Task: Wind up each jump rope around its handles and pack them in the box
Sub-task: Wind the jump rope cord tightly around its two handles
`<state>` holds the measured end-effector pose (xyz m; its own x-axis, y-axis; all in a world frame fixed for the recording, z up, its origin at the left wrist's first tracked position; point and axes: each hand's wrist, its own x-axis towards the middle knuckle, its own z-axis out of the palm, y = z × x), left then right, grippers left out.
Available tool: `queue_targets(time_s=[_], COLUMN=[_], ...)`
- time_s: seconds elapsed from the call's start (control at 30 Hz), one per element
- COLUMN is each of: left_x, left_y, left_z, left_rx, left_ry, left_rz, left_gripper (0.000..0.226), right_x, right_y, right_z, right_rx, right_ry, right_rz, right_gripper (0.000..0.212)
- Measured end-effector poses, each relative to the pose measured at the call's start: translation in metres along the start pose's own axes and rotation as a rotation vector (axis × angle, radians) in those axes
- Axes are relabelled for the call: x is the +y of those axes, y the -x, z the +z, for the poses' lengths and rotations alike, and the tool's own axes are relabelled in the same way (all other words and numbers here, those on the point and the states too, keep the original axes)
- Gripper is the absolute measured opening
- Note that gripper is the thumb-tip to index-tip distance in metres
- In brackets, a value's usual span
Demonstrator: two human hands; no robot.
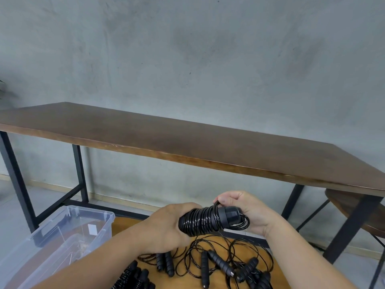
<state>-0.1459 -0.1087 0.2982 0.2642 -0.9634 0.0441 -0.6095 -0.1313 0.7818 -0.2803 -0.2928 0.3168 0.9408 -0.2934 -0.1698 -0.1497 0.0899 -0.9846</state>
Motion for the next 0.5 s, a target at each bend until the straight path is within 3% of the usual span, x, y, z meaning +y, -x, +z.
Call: queue_targets(time_s=[0.1, 0.23, 0.37, 0.5], left_x=[-0.003, -0.007, -0.013, -0.016], left_y=[-0.003, -0.007, -0.010, -0.012], left_z=[0.001, 0.007, 0.017, 0.017], left_rx=[-0.006, 0.005, 0.060, 0.108], left_ry=[0.086, 0.233, 0.373, 0.459], left_rz=[-0.001, -0.063, -0.114, -0.147], left_gripper=[0.049, 0.045, 0.037, 0.025], right_x=[0.013, 0.026, 0.029, 0.032], right_y=[-0.002, -0.010, -0.012, -0.009], right_z=[0.003, 0.004, 0.015, 0.021], right_rx=[0.097, 0.161, 0.307, 0.304], right_ry=[-0.183, -0.231, -0.206, -0.306], right_rz=[0.009, -0.059, -0.165, -0.194], right_gripper=[0.013, 0.033, 0.030, 0.025])
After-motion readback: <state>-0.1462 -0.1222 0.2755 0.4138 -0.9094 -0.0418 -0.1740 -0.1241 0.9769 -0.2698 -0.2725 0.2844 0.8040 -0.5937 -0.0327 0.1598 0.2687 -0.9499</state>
